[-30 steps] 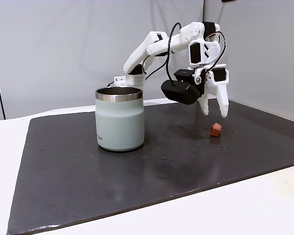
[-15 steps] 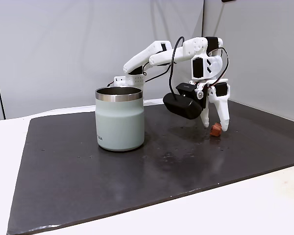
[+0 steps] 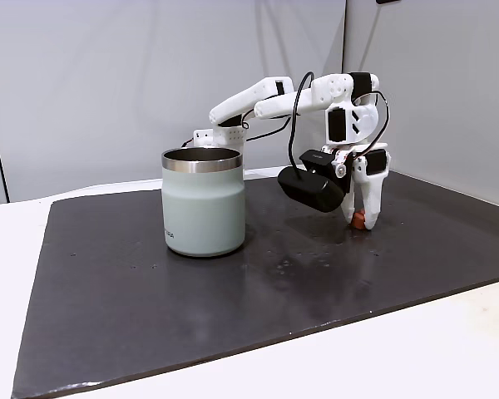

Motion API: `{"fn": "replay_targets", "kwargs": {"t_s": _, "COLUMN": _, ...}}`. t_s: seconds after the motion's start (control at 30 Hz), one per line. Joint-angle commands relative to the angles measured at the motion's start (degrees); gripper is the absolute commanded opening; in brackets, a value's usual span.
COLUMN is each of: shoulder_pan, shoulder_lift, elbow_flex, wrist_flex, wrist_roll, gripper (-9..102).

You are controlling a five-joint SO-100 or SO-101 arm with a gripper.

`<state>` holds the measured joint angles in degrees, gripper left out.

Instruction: Grasp a cube and put it in the cup.

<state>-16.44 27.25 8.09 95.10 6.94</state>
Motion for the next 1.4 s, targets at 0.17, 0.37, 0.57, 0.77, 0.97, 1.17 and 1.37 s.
{"fn": "replay_targets", "kwargs": {"t_s": 0.17, "shoulder_pan": 0.4, "shoulder_lift": 2.0, "elbow_flex": -3.0, "wrist_flex": 0.7, "wrist_roll": -0.4, "gripper": 4}}
{"fn": "replay_targets", "kwargs": {"t_s": 0.37, "shoulder_pan": 0.3, "shoulder_lift": 4.0, "elbow_flex": -2.7, "wrist_flex": 0.8, "wrist_roll": 0.2, "gripper": 3}}
{"fn": "replay_targets", "kwargs": {"t_s": 0.57, "shoulder_pan": -0.4, "shoulder_lift": 8.4, "elbow_flex": -1.3, "wrist_flex": 0.7, "wrist_roll": 0.6, "gripper": 3}}
{"fn": "replay_targets", "kwargs": {"t_s": 0.77, "shoulder_pan": -0.5, "shoulder_lift": 17.1, "elbow_flex": 2.6, "wrist_flex": 0.3, "wrist_roll": 2.3, "gripper": 3}}
{"fn": "replay_targets", "kwargs": {"t_s": 0.97, "shoulder_pan": -0.3, "shoulder_lift": 28.4, "elbow_flex": 8.3, "wrist_flex": 0.2, "wrist_roll": 2.8, "gripper": 3}}
{"fn": "replay_targets", "kwargs": {"t_s": 1.17, "shoulder_pan": 1.5, "shoulder_lift": 40.3, "elbow_flex": 15.6, "wrist_flex": 0.2, "wrist_roll": 4.1, "gripper": 2}}
{"fn": "replay_targets", "kwargs": {"t_s": 1.37, "shoulder_pan": 3.1, "shoulder_lift": 48.3, "elbow_flex": 21.8, "wrist_flex": 0.2, "wrist_roll": 4.3, "gripper": 2}}
